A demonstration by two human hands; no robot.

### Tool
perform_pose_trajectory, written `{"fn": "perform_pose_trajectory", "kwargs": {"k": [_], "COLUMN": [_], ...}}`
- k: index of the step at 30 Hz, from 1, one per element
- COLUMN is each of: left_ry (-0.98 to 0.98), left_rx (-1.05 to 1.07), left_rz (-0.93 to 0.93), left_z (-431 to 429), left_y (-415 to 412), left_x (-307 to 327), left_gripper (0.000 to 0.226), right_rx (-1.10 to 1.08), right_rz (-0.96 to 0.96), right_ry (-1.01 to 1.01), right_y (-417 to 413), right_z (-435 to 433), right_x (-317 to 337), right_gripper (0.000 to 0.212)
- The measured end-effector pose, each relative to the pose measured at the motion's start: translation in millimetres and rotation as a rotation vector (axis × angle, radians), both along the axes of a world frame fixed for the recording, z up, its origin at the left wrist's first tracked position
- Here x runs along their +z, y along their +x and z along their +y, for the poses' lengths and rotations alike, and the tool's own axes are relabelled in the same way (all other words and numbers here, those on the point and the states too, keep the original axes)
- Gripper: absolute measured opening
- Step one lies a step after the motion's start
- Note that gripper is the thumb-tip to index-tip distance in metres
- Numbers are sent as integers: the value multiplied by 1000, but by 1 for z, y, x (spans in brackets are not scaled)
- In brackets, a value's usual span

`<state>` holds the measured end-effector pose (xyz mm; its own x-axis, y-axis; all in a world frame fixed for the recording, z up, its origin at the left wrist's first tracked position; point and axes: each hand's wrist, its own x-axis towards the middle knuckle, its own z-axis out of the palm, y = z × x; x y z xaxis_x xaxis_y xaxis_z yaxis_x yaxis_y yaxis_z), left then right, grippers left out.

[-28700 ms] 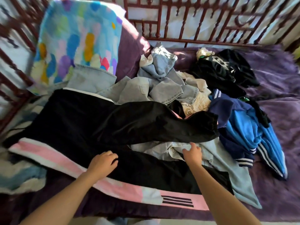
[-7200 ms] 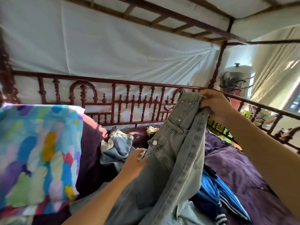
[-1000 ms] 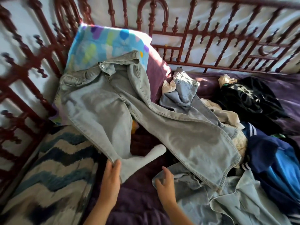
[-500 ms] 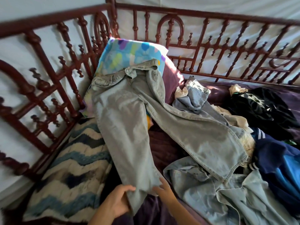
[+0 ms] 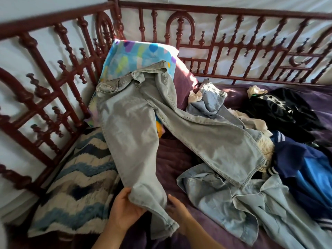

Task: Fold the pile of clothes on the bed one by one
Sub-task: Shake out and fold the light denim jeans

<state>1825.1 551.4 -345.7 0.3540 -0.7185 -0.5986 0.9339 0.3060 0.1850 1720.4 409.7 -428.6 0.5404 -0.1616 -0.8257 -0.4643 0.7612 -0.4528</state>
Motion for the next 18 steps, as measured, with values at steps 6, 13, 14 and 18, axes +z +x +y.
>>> {"fn": "perform_pose_trajectory", "kwargs": {"k": [6,13,14,18], "left_ry": [131,511,577,777], "left_rx": [28,-137,-178,-334], "left_rz": [-89,-59,-58,-213], "left_z": [13,35,35,30], "left_y": [0,-31,-38,-60], "left_x": [-2,-46,-53,-76], "left_gripper": [21,25,23,17], "right_rx": [124,418,484,603], "right_rz": [24,218,235,263], "right_ry": [-424,-753,-744,-804], "right_y": [-10,-36,-40,-58], "right_z": [-16,-69,-72,-81], "right_x": [-2,9,11,8], "right_gripper": [30,20,14,19]}}
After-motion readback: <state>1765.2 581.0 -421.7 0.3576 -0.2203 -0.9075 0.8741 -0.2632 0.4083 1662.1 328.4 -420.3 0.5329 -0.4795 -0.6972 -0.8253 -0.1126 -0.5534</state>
